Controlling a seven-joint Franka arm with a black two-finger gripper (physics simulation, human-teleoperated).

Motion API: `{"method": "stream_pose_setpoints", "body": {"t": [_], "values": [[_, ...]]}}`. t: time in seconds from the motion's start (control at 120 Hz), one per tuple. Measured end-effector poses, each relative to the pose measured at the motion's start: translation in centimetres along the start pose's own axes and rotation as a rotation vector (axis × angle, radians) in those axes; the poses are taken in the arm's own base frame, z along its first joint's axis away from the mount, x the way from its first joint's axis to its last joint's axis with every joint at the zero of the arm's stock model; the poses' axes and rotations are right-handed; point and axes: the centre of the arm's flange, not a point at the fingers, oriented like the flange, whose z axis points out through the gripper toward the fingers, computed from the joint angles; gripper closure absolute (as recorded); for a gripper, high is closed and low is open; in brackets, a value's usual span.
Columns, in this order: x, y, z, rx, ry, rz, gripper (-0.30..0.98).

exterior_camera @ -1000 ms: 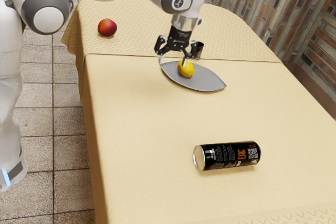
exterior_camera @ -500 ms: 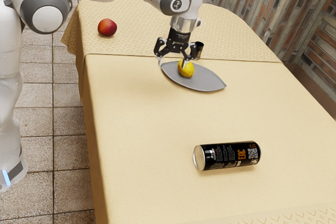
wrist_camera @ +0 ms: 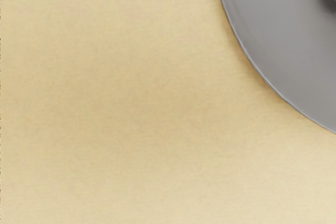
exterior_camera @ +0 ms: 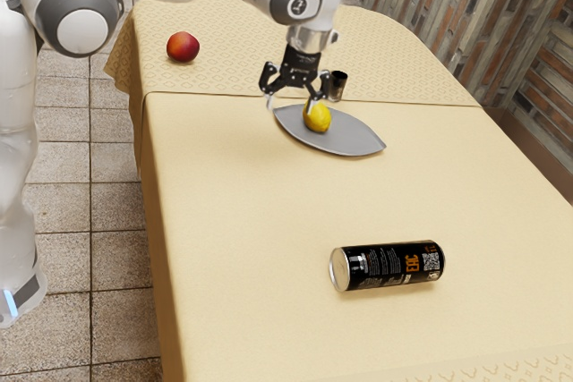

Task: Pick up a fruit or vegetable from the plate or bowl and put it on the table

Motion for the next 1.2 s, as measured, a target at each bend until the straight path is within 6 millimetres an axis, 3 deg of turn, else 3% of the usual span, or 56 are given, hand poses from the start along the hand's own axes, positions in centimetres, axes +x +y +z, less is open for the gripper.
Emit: {"method": "stream_pose_setpoints", "body": {"t": [0.183,0.383,0.55,0.708,0.85,1.058,1.2], "values": [[1.1,0.2,0.3,0.004,0.007,0.0,0.0],[3.7,1.1,-0.9,-0.022,0.037,-0.004,0.0],[5.2,3.3,-2.4,-0.066,0.04,0.054,0.0],[7.9,4.3,0.2,-0.047,-0.009,0.067,0.0],[9.2,5.2,-0.5,-0.069,0.004,0.091,0.0],[10.6,7.7,0.3,-0.092,0.01,0.124,0.0],[10.6,8.3,1.3,-0.089,0.003,0.143,0.0]]}}
